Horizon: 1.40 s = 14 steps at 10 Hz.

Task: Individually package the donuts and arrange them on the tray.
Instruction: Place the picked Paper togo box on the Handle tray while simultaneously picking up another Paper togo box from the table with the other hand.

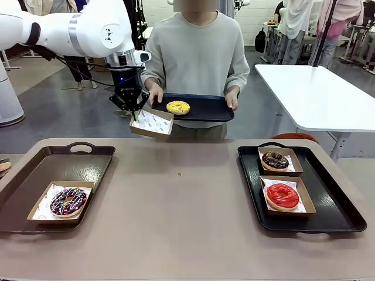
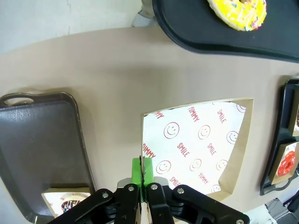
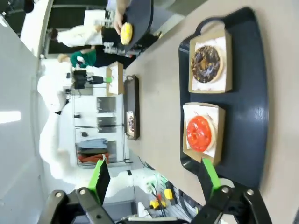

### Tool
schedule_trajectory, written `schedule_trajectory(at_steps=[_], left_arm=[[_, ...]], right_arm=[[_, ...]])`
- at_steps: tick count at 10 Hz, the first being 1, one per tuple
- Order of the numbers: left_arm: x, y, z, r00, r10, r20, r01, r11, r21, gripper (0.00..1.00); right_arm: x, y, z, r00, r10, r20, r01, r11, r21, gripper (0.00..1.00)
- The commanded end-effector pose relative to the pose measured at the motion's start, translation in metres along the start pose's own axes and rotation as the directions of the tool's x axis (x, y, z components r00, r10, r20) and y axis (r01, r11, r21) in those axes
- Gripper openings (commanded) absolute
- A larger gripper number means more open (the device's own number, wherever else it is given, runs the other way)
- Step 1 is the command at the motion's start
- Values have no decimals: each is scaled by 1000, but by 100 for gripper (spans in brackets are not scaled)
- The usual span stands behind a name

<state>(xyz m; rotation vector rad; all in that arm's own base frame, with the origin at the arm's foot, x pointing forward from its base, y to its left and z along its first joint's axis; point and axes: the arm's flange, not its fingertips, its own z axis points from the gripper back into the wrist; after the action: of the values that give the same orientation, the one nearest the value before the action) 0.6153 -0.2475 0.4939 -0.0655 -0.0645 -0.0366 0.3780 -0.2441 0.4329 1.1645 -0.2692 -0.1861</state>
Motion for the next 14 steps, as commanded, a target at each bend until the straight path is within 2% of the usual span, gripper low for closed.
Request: schedule_trajectory(at_steps=[1,4,5,11,12,14], left_arm=[[21,-16,4,1000,10,-15,-9,999,43,0],[27,-20,-1,999,27,-23,-26,998,55,0],[15,-13,-3,1000,0,-18,0,1000,26,0],[15,-13,-3,1000,0,-18,0,1000,26,0],[15,-13,-3,1000,0,-18,0,1000,26,0],[15,-13,-3,1000,0,-18,0,1000,26,0]], right_arm=[[-13,-22,7,999,20,26,-23,996,85,100],[-27,-48,19,999,38,35,-42,992,122,100],[-29,-55,20,998,45,33,-49,990,133,100],[-30,-69,21,997,53,51,-60,986,155,100],[-34,-63,18,999,39,15,-40,993,115,100],[-34,-63,18,999,39,15,-40,993,115,100]])
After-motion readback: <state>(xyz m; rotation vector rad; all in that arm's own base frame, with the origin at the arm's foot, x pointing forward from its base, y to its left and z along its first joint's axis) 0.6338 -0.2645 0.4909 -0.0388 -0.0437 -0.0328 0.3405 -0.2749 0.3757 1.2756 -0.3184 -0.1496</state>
